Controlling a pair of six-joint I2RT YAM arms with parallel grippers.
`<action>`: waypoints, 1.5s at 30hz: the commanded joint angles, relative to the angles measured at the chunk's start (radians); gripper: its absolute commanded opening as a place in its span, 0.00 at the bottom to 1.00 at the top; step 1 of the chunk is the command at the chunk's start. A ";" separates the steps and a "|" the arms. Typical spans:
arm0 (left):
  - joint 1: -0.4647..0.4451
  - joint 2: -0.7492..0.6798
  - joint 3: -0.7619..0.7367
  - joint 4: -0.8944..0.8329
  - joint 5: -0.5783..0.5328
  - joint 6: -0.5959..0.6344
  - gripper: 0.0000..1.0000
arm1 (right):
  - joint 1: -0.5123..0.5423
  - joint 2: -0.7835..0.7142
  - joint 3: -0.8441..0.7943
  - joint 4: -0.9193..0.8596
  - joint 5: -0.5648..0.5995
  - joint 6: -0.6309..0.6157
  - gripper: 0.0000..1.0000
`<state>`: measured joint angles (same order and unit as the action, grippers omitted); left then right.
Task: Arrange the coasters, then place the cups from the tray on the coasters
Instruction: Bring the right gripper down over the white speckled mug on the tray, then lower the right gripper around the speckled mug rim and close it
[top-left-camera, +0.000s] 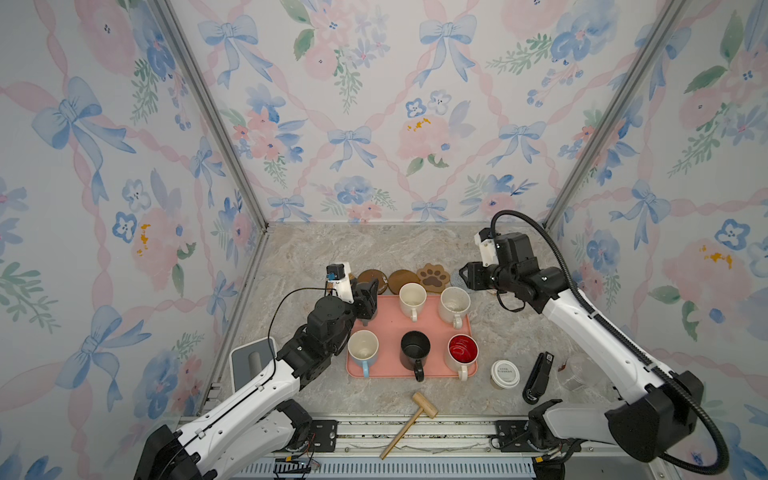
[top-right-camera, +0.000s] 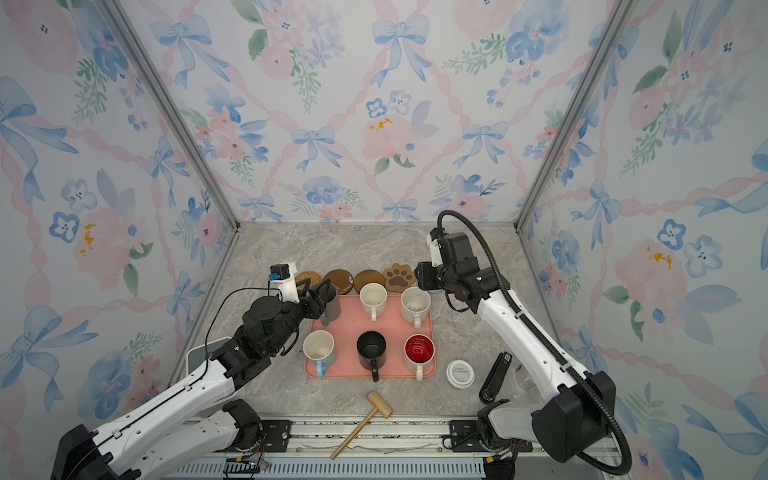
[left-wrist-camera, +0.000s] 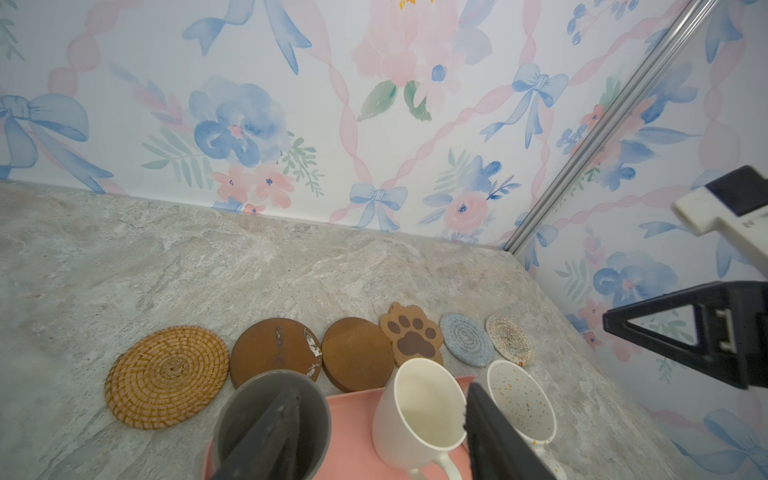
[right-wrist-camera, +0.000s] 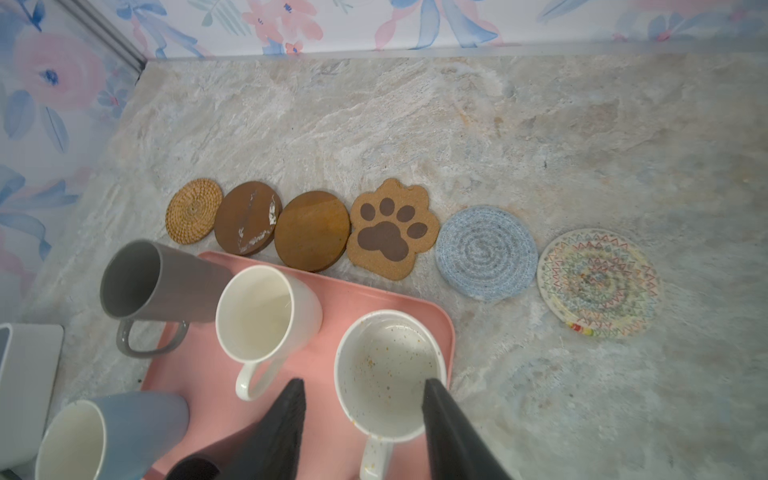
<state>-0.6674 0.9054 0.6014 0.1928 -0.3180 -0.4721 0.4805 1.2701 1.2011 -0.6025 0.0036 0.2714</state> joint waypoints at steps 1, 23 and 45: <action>-0.004 0.020 0.043 -0.088 -0.042 -0.016 0.60 | 0.058 -0.073 -0.061 -0.108 0.189 0.037 0.54; -0.004 0.174 0.119 -0.167 -0.148 -0.052 0.60 | 0.329 -0.016 -0.140 -0.168 0.370 0.218 0.67; -0.004 0.091 -0.003 -0.019 -0.177 0.035 0.80 | 0.341 0.002 -0.204 -0.128 0.402 0.318 0.81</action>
<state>-0.6674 1.0149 0.6075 0.1635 -0.4664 -0.4637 0.8135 1.2739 1.0138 -0.7399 0.3832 0.5625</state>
